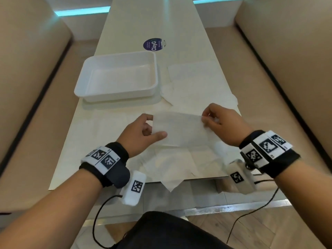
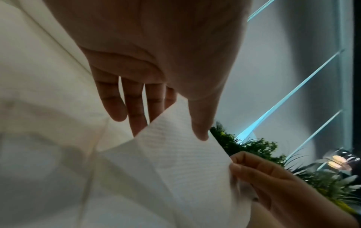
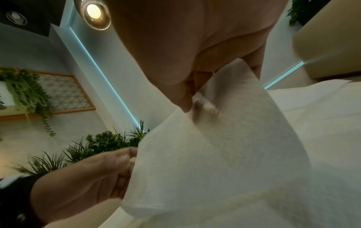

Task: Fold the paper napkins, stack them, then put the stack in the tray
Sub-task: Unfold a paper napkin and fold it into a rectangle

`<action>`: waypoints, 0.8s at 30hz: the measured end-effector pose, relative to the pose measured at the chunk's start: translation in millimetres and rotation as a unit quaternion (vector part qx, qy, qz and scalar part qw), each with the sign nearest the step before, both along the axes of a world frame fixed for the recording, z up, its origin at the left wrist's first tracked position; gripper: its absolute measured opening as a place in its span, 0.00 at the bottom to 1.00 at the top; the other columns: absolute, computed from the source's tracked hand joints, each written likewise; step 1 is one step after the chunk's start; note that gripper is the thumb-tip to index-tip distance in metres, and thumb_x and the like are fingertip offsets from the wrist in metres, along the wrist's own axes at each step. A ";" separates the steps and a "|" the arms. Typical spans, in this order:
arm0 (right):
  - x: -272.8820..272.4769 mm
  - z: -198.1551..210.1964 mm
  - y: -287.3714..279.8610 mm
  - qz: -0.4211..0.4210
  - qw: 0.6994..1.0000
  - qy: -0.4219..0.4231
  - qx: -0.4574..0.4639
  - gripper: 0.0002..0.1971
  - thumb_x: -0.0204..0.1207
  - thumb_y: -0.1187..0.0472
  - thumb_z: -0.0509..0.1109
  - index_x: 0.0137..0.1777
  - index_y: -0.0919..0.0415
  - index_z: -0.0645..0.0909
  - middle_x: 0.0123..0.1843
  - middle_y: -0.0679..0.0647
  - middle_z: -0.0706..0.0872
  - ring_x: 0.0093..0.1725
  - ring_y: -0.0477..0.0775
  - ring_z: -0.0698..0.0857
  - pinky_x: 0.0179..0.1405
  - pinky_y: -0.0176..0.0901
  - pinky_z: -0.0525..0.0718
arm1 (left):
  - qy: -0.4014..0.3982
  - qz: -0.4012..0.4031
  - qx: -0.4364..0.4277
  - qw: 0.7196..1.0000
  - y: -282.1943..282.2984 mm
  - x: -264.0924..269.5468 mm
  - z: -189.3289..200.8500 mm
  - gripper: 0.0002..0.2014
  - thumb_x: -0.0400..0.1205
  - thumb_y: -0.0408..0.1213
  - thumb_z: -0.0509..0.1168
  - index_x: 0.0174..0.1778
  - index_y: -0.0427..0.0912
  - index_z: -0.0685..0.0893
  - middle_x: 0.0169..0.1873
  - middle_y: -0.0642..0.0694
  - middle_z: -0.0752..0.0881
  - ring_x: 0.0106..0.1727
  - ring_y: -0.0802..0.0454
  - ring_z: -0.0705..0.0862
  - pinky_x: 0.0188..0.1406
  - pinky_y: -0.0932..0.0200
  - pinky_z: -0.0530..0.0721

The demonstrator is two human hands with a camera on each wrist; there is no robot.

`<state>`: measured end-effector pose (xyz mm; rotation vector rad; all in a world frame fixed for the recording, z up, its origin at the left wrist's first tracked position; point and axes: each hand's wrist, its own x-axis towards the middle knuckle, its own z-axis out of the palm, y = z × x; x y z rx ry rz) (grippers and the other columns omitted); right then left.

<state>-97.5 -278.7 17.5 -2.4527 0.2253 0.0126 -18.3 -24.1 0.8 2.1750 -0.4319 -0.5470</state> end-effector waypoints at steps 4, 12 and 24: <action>23.3 -6.4 0.0 0.010 0.999 0.032 -0.032 0.04 0.81 0.55 0.64 0.49 0.53 0.79 0.47 0.49 0.86 0.43 0.47 0.82 0.44 0.46 0.80 | 0.022 0.025 0.028 0.999 11.7 -5.2 -19.6 0.19 0.77 0.44 0.74 0.61 0.52 0.75 0.37 0.51 0.89 0.42 0.58 0.85 0.42 0.64 0.76; 25.8 -0.3 26.8 0.056 0.981 -0.104 -0.152 0.11 0.78 0.55 0.69 0.59 0.52 0.82 0.54 0.49 0.83 0.56 0.55 0.77 0.53 0.48 0.76 | 0.011 0.060 0.035 0.998 12.8 -4.9 -36.1 0.17 0.79 0.40 0.72 0.60 0.51 0.75 0.37 0.47 0.89 0.42 0.51 0.87 0.46 0.59 0.81; -1.2 -33.2 39.1 0.176 0.964 0.130 -0.149 0.15 0.83 0.50 0.60 0.68 0.43 0.80 0.67 0.45 0.78 0.64 0.50 0.74 0.62 0.47 0.77 | -0.013 -0.006 0.105 0.994 13.5 -11.0 -40.7 0.16 0.79 0.44 0.70 0.58 0.52 0.71 0.40 0.48 0.84 0.40 0.52 0.83 0.43 0.59 0.81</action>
